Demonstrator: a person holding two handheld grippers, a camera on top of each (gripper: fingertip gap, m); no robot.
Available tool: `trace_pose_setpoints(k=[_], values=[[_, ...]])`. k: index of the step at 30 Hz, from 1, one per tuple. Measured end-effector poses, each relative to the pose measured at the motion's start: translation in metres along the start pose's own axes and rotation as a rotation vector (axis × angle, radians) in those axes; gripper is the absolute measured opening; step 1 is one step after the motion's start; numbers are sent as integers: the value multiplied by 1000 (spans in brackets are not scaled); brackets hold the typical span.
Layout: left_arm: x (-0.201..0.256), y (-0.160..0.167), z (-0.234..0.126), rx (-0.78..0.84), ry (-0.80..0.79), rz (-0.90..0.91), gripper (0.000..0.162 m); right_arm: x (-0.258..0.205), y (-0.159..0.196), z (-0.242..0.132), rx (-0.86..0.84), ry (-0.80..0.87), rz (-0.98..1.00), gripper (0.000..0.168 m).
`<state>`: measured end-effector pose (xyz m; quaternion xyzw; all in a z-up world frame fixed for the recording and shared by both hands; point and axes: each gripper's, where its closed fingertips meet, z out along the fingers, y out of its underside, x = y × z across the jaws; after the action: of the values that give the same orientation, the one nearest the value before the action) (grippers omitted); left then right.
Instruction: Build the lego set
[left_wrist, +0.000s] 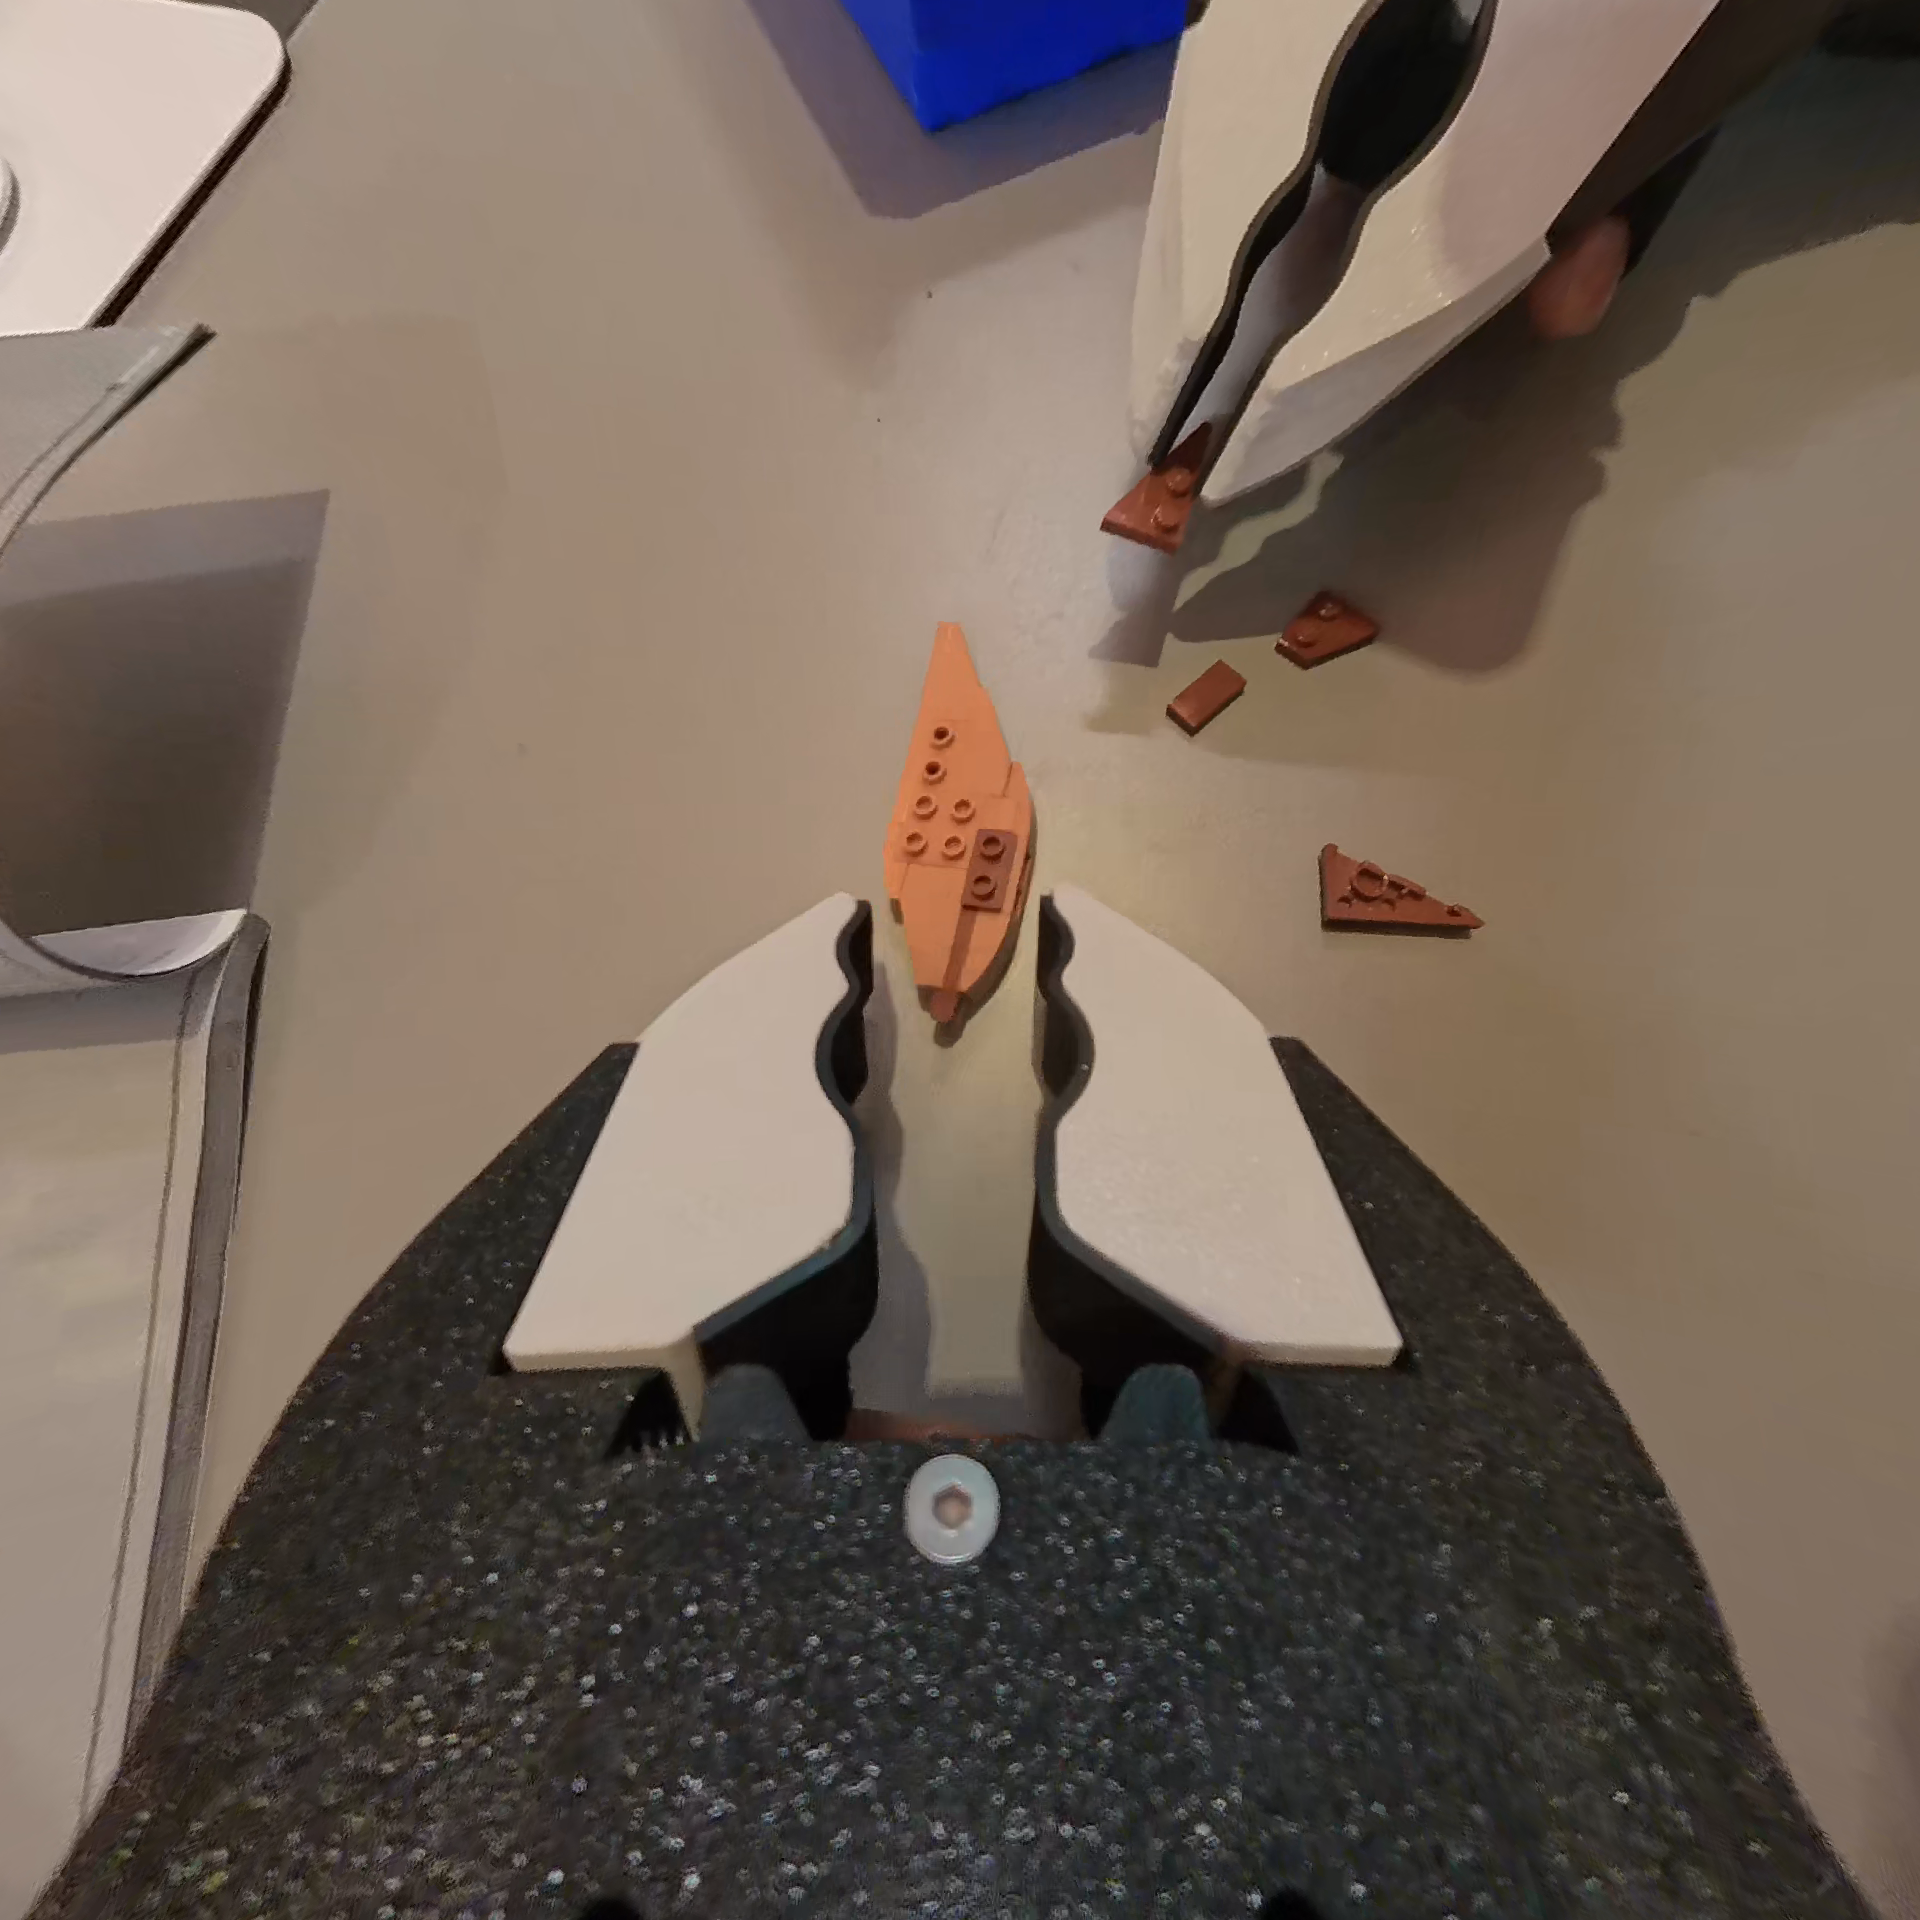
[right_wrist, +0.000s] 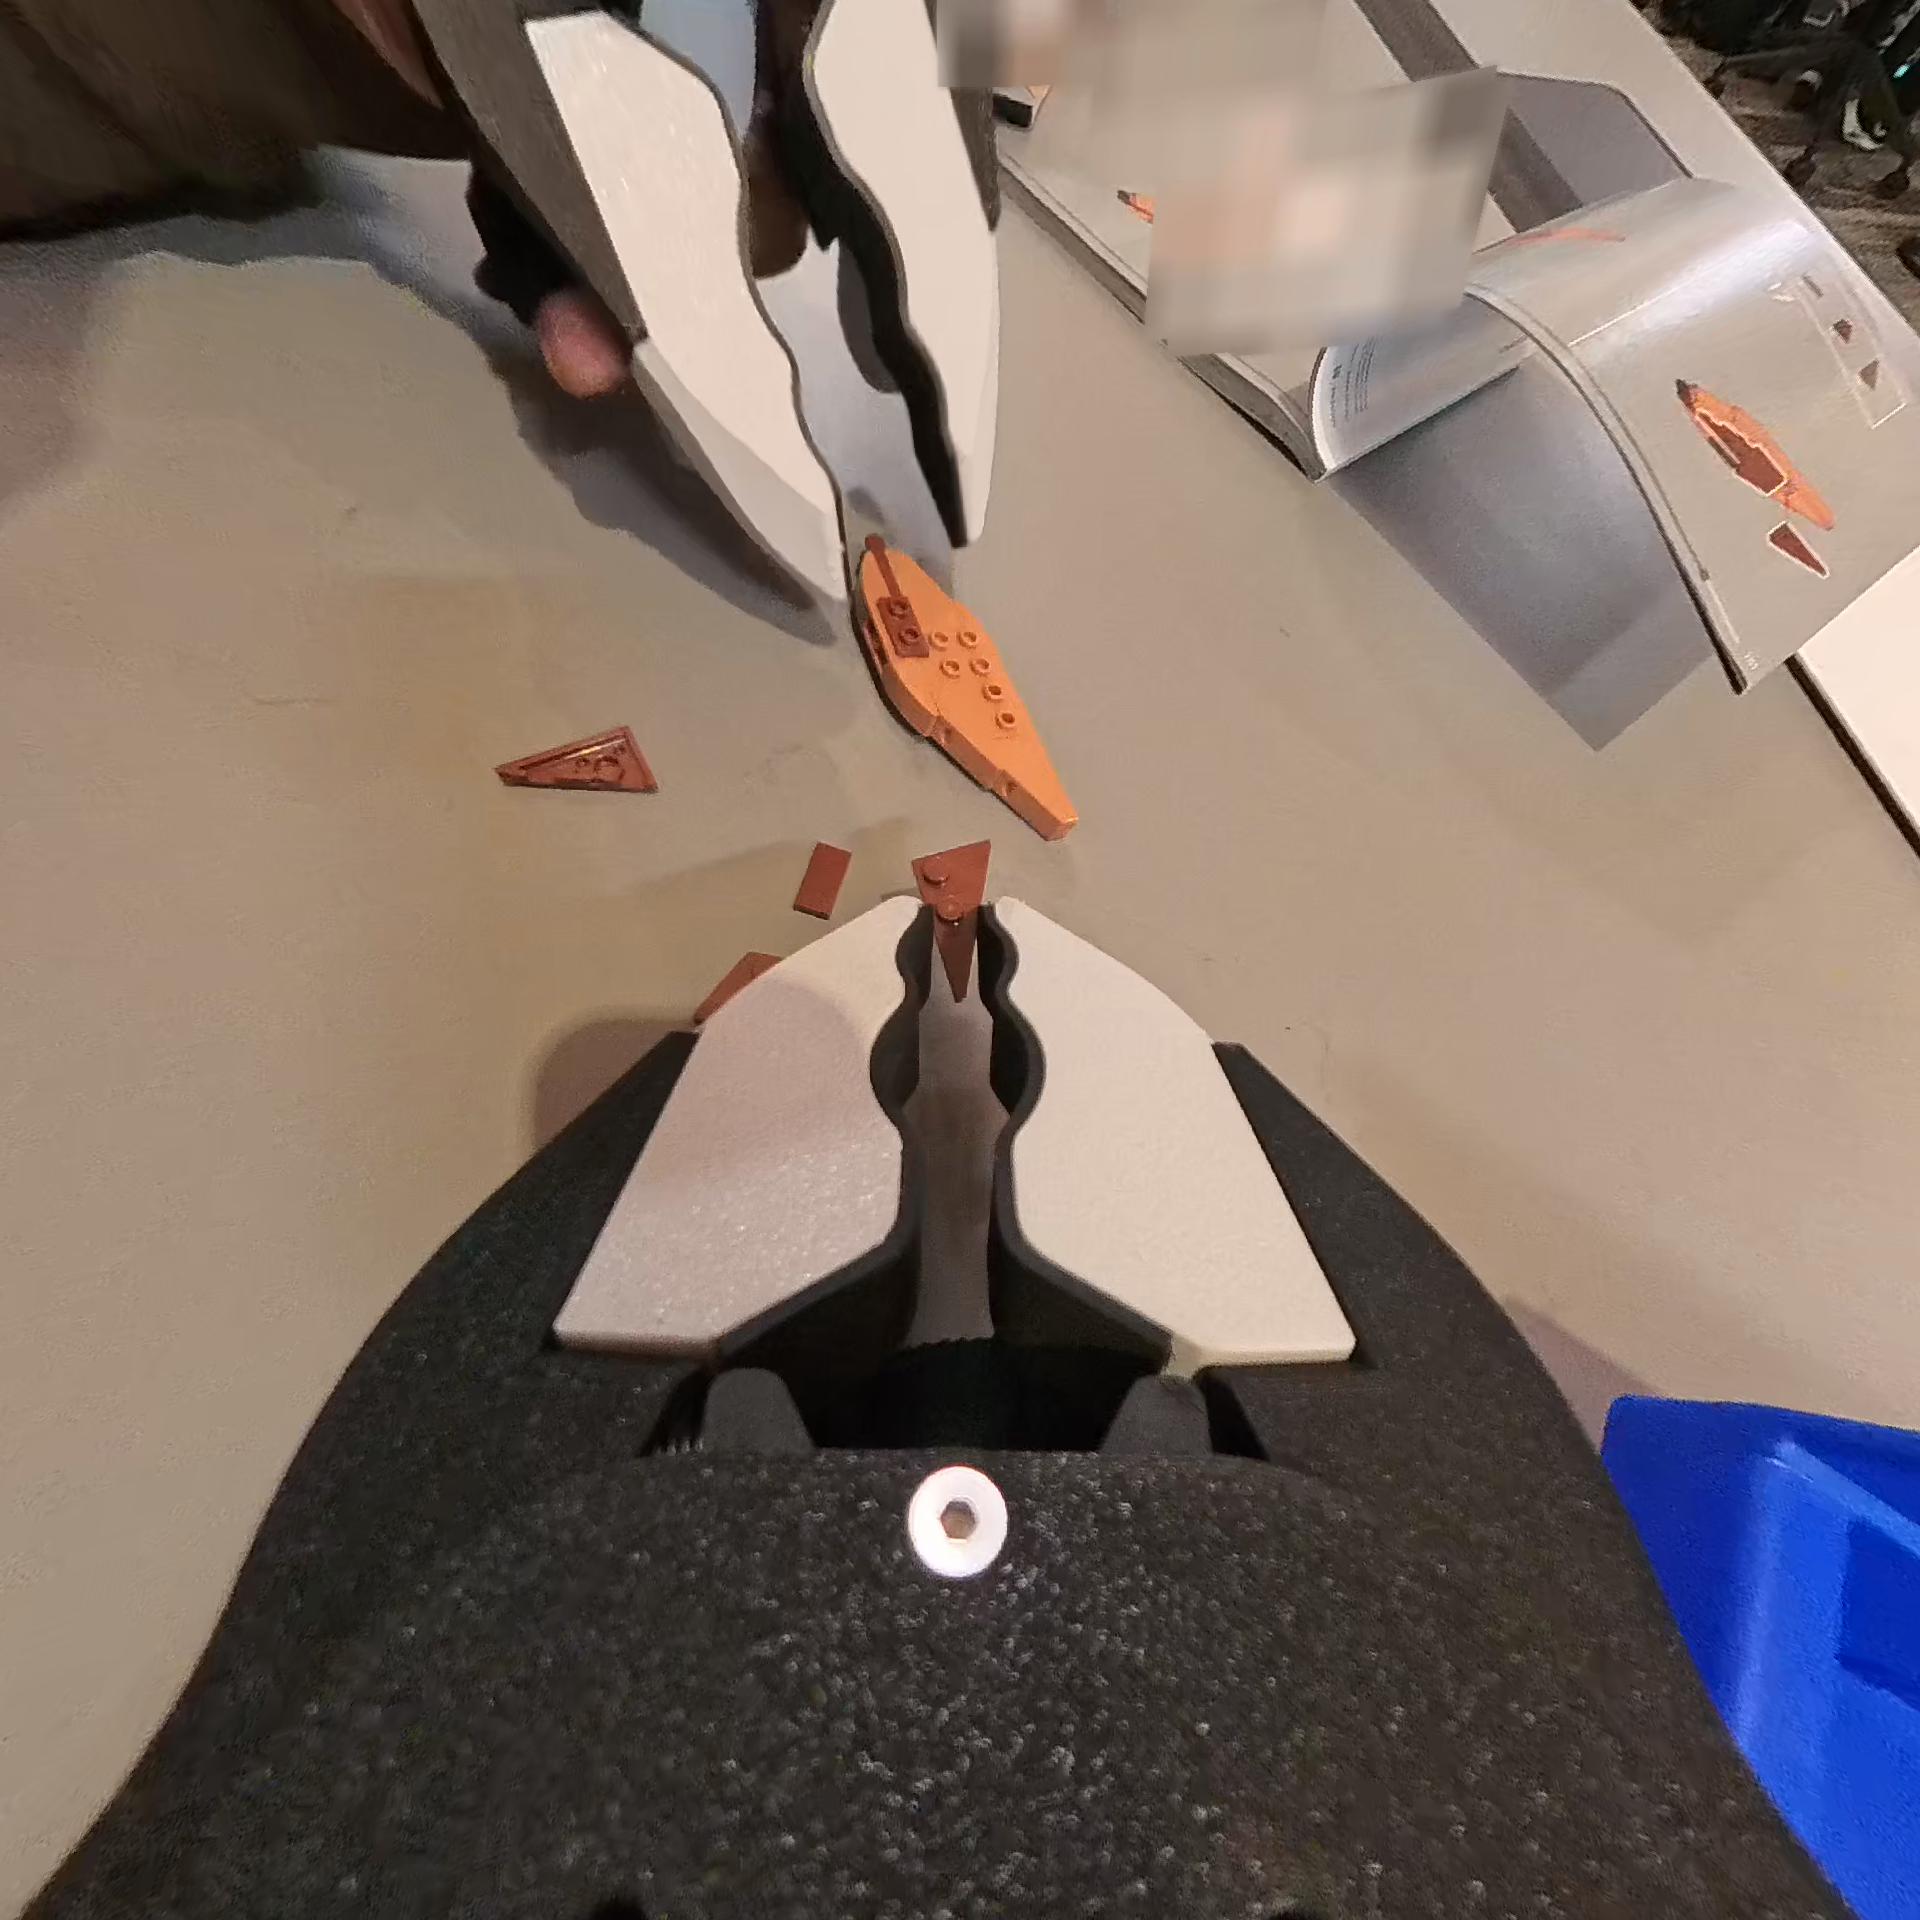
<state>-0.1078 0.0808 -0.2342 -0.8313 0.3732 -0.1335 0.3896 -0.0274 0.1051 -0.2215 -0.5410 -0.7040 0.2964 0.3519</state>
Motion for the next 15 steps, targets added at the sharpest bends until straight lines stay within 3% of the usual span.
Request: trace_pose_setpoints(k=[8, 12, 15], values=[[-1, 15, 8, -78, 5, -21, 31, -1, -1, 0, 3, -1, -3, 8], [4, 11, 11, -63, 28, -33, 21, -2, -2, -1, 5, -1, -9, 8], [15, 2, 8, -8, 150, -221, 21, -1, -4, -2, 12, 1, -12, 8]])
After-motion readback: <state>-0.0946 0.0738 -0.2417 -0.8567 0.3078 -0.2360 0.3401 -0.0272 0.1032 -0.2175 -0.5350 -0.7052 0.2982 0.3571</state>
